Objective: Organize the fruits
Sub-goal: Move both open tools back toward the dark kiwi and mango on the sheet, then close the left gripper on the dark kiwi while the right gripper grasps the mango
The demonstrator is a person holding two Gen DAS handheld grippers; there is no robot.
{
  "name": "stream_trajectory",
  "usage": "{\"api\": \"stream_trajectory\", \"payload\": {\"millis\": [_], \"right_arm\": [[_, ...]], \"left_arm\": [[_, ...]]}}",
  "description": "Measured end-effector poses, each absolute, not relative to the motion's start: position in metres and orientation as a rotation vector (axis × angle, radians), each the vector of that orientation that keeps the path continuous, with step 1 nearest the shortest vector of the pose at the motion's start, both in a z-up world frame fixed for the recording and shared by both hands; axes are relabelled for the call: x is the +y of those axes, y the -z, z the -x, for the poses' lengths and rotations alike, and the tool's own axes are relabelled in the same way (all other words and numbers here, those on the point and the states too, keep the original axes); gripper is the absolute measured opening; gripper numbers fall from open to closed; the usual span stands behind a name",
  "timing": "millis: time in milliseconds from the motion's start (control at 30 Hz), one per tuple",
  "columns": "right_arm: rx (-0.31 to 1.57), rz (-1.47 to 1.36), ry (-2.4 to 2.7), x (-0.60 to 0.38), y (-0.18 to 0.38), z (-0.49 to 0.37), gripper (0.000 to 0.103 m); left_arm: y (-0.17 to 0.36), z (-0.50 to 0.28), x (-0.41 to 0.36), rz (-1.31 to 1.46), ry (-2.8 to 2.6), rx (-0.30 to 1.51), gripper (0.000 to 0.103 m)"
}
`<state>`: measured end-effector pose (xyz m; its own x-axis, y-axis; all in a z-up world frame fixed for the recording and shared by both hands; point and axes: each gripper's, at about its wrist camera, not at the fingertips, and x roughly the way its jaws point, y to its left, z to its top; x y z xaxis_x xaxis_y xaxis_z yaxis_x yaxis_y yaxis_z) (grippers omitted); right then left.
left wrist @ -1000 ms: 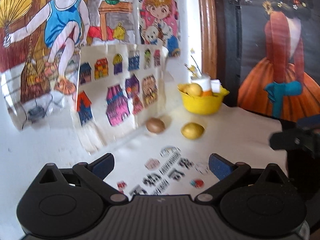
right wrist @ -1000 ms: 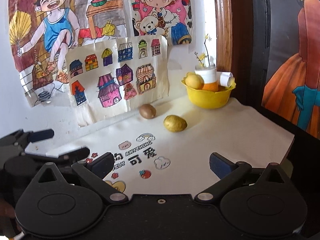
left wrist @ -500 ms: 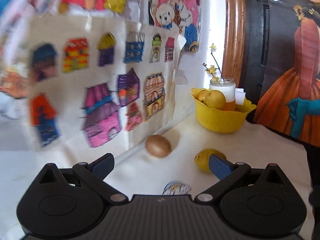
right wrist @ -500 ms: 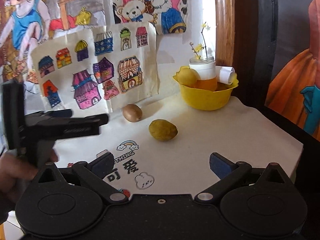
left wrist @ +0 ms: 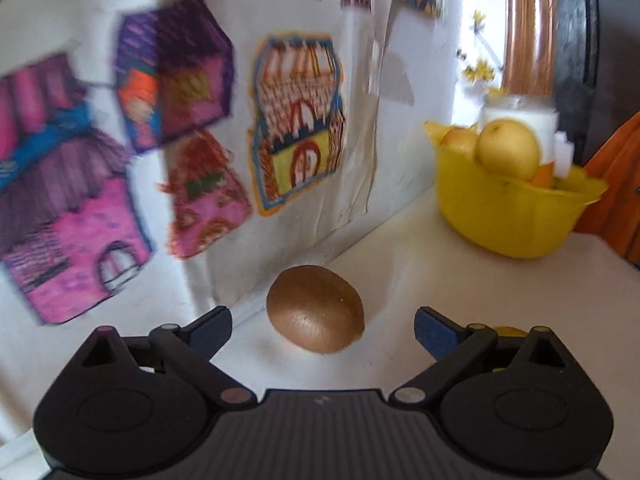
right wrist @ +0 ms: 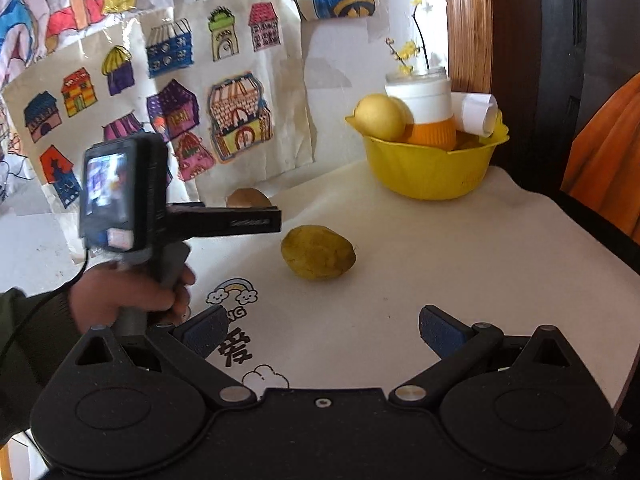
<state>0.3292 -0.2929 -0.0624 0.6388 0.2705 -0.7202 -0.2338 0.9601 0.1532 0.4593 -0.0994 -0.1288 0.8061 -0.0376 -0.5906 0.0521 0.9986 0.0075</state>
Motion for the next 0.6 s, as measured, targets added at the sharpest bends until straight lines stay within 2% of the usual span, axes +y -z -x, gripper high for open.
{"api": "stream_trajectory", "payload": {"millis": [167,233,400,433,600], "right_arm": [[0.848,-0.049,-0.287,-0.289,0.075,-0.346,0.102],[0.851,-0.047,-0.293,-0.287,0.078,-0.353,0.102],[0.866,-0.049,-0.294,-0.281,0.088,-0.369,0.102],[0.867,-0.046,-0.295,-0.278,0.090,-0.372,0.102],[0.875,-0.015,-0.291,-0.265,0.103,-0.393,0.101]], "left_arm": [[0.145,-0.488,-0.106,-0.017,0.033,0.676,0.093],[0.152,-0.496,-0.103,-0.008,0.028,0.701,0.084],[0.157,-0.499,-0.100,-0.025,0.022,0.705,0.072],[0.157,-0.498,-0.099,-0.031,0.026,0.701,0.066],[0.153,-0.491,-0.090,-0.044,0.068,0.698,0.065]]}}
